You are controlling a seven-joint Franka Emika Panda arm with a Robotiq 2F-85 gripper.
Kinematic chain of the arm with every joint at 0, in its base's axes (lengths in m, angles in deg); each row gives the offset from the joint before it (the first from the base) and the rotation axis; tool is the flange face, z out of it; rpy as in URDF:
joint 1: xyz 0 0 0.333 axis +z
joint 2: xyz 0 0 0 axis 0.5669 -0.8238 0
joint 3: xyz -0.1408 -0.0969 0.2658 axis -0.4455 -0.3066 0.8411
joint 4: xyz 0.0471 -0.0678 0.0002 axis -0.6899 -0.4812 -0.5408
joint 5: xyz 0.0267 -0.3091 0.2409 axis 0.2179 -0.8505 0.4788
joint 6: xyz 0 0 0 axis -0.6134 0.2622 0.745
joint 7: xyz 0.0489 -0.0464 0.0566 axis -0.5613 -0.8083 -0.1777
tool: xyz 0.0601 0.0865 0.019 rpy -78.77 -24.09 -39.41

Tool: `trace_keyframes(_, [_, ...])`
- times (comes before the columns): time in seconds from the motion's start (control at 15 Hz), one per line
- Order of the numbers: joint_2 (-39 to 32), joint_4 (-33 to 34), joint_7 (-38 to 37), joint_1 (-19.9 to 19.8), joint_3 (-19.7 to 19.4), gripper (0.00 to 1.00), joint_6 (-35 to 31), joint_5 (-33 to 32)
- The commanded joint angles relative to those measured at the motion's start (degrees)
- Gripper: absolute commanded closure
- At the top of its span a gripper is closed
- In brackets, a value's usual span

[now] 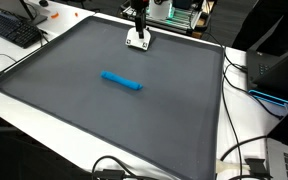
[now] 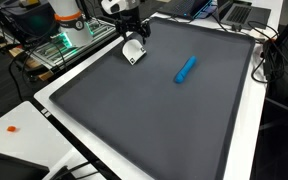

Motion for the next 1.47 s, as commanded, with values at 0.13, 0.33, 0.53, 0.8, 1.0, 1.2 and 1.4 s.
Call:
trace_keyframes(0.13, [-2.7, 0.1, -3.9, 1.5, -1.3, 0.00, -5.5, -0.8])
trace_keyframes(0.33, [-3.5, 0.1, -4.9, 1.8, -1.4, 0.00, -8.0, -1.0])
trace_keyframes(0.53, [-4.0, 0.0, -6.3, 1.8, -1.6, 0.00, -9.8, -1.4])
trace_keyframes(0.8, [-4.8, -0.1, -8.6, 1.9, -1.9, 0.00, -11.5, -2.3])
trace_keyframes(1.0, [-5.3, -0.1, -9.7, 2.1, -2.2, 0.16, -12.2, -2.4])
trace_keyframes(1.2, [-5.7, -0.1, -10.5, 2.4, -2.4, 0.47, -12.8, -2.3])
trace_keyframes(1.4, [-5.8, -0.1, -11.3, 2.6, -2.6, 0.70, -13.2, -1.8])
